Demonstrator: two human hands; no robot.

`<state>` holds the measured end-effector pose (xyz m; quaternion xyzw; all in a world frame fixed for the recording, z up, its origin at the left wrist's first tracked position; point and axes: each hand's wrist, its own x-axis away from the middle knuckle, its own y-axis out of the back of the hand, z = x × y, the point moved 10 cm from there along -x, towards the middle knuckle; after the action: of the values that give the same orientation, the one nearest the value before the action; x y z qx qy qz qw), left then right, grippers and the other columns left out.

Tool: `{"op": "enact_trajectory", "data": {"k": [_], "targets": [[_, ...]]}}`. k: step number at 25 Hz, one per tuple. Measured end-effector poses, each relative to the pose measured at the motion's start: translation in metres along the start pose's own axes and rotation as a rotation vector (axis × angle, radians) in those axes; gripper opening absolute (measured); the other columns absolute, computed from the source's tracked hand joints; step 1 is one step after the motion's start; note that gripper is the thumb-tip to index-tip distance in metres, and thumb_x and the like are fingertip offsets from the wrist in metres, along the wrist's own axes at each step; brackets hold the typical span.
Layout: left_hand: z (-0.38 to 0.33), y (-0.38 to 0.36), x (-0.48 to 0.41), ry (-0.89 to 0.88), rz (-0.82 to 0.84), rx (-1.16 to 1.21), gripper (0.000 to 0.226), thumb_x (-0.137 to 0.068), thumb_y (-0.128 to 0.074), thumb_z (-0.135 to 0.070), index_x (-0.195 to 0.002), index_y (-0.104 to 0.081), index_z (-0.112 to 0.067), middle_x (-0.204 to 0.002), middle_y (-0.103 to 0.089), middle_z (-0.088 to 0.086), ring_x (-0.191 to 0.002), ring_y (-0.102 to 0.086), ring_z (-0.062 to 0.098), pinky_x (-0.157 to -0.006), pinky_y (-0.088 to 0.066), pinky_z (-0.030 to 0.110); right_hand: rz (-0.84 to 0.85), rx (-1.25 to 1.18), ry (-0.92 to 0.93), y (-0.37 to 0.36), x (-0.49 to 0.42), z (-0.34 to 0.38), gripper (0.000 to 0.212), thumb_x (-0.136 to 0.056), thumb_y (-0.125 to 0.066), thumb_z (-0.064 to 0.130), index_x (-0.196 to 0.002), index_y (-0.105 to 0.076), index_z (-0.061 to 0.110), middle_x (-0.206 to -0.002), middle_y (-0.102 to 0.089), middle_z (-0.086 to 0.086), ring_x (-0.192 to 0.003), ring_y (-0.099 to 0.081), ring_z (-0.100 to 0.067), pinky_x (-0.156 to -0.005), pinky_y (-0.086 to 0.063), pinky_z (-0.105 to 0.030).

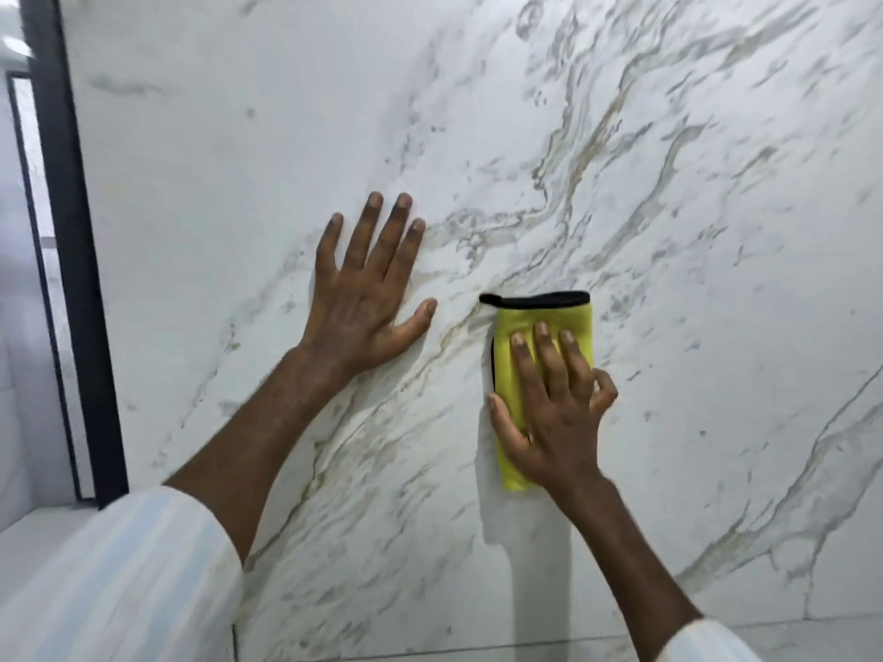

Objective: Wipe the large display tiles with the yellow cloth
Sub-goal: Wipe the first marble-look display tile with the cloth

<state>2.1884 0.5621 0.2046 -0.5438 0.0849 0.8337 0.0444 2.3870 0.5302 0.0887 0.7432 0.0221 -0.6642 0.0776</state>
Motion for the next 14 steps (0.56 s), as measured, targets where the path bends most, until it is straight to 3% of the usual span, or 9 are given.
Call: {"op": "enact_trajectory", "data": {"k": [4, 7, 14], "targets": [[0.001, 0.021, -0.039, 0.012, -0.071, 0.021, 0.078, -0.098, -0.047, -0.057, -0.161, -0.039, -0.012, -0.175, -0.015, 0.011, -0.161, -0.016, 0.033, -0.122, -0.011, 0.060, -0.043, -0.008, 0.033, 0.009, -0.150, -0.012, 0.072, -0.097, -0.049, 0.058, -0.161, -0.037, 0.028, -0.170, -0.028, 0.001, -0.155, -0.026, -0.024, -0.104, -0.032, -0.056], [0.010, 0.027, -0.085, 0.020, -0.081, 0.052, 0.080, -0.097, -0.042, -0.059, -0.161, -0.039, -0.011, -0.175, -0.014, 0.010, -0.161, -0.017, 0.032, -0.120, -0.019, 0.058, -0.050, -0.021, 0.004, 0.017, -0.250, -0.026, 0.073, -0.097, -0.044, 0.060, -0.162, -0.033, 0.028, -0.171, -0.025, 0.001, -0.155, -0.022, -0.023, -0.107, -0.033, -0.060], [0.014, 0.004, -0.091, -0.030, -0.086, -0.040, 0.077, -0.103, -0.033, -0.057, -0.164, -0.032, -0.009, -0.174, -0.019, 0.011, -0.162, -0.016, 0.032, -0.123, -0.019, 0.058, -0.077, 0.002, 0.011, 0.013, -0.172, -0.026, 0.071, -0.097, -0.046, 0.059, -0.161, -0.036, 0.029, -0.171, -0.025, 0.005, -0.157, -0.022, -0.020, -0.105, -0.032, -0.056]]}}
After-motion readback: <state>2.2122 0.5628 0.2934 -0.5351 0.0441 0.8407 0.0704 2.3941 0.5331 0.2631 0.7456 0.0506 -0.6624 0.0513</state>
